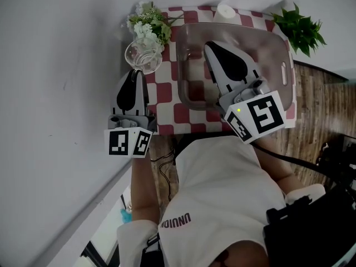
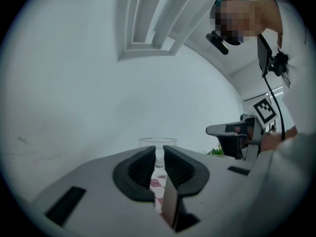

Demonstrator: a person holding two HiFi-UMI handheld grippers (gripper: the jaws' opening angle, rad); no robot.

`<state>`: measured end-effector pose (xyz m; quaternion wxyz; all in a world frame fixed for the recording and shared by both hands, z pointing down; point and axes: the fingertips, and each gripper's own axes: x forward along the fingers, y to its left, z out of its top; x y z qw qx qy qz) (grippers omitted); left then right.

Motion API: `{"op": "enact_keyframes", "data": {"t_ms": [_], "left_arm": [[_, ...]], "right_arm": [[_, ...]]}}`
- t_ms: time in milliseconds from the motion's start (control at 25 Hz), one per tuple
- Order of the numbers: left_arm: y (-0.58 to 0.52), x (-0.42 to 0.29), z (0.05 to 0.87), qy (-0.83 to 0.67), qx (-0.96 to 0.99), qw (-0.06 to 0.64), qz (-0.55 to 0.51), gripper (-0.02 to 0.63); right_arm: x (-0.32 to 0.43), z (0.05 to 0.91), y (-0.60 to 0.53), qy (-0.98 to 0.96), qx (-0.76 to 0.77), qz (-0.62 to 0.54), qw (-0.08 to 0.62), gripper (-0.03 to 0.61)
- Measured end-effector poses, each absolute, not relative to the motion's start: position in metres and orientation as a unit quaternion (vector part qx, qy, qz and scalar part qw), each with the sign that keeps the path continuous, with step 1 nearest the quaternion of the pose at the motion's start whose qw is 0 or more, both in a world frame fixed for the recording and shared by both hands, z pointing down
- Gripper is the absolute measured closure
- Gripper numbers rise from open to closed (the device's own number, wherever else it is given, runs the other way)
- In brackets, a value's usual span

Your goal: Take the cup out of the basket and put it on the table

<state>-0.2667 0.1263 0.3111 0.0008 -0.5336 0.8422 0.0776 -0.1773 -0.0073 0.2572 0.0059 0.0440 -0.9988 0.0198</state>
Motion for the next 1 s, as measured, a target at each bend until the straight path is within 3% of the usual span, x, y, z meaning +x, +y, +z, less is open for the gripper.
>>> {"op": "enact_keyframes", "data": {"t_ms": [1000], "left_arm": [[0.132,-0.268,0.416,0.835,-0.535,-0.094,0.084,0.555]], "right_arm": [[-0.194,0.273,0.004,-0.999,0.026,0.003,0.038,0.561]]}}
